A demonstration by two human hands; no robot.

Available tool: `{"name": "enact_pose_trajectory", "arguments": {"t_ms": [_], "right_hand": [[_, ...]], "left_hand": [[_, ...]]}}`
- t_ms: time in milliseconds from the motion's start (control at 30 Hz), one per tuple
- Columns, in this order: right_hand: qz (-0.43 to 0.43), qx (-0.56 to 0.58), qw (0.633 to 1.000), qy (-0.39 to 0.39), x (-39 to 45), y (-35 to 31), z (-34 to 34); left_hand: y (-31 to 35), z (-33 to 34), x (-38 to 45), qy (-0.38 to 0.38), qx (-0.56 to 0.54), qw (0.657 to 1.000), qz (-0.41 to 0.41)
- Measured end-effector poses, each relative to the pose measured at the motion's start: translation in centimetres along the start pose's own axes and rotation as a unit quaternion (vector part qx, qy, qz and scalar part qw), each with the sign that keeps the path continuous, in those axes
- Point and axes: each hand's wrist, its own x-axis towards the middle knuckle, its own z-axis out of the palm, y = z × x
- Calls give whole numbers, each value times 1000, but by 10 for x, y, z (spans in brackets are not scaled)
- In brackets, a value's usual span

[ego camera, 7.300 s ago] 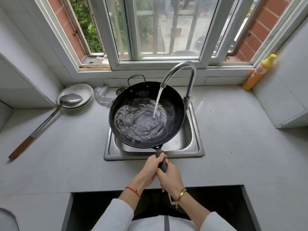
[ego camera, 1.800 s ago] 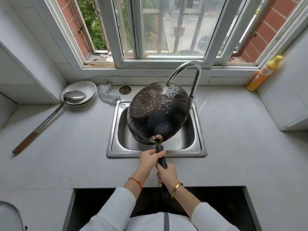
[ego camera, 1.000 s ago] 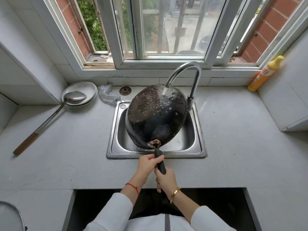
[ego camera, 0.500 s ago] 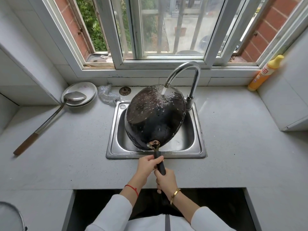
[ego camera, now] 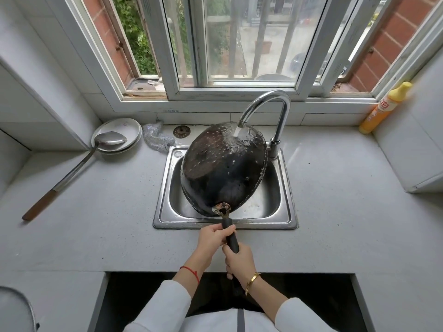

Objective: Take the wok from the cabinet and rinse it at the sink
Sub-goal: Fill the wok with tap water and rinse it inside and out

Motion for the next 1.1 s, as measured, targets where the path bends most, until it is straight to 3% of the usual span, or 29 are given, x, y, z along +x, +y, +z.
{"name": "enact_pose_trajectory", "arguments": {"t_ms": [1100], "right_hand": [[11, 28, 999, -34, 4, -13, 3]], "left_hand": [[13, 0, 2, 41, 26, 999, 10]]}}
